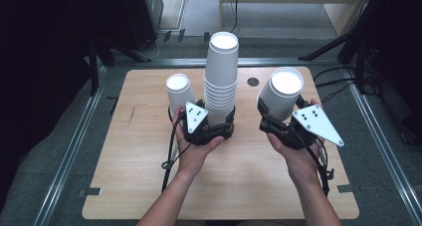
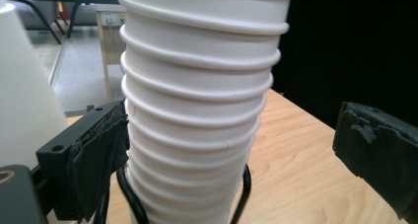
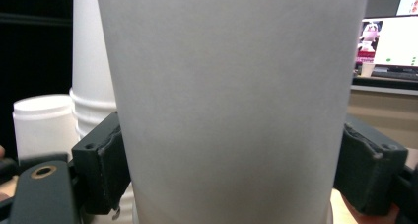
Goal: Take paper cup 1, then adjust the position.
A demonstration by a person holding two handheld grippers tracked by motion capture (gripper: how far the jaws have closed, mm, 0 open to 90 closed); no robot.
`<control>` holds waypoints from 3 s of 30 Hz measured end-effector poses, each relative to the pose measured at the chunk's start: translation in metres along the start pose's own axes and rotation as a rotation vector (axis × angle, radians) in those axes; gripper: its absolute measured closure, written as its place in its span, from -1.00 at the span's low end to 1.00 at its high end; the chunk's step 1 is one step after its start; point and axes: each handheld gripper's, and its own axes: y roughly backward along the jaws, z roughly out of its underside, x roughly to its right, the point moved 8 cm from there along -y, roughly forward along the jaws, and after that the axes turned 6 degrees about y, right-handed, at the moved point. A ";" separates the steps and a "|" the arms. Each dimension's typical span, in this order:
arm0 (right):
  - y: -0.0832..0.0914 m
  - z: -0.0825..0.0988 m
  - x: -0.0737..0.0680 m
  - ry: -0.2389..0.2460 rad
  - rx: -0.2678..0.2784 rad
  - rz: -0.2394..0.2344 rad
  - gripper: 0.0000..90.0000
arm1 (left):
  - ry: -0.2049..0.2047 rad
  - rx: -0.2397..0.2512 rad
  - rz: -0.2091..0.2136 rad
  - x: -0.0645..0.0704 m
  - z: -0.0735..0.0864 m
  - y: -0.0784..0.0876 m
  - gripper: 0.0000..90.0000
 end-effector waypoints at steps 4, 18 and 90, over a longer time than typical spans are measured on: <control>0.002 0.010 0.000 0.002 -0.013 -0.003 -0.68 | 0.005 -0.004 0.010 -0.001 0.002 0.010 -0.98; 0.014 0.058 -0.010 0.047 -0.068 -0.012 -0.68 | 0.018 -0.048 0.012 -0.019 0.033 0.053 -0.98; 0.008 0.160 -0.091 0.939 -0.089 -0.053 -0.69 | 0.016 -0.262 0.316 0.023 0.068 0.061 -0.91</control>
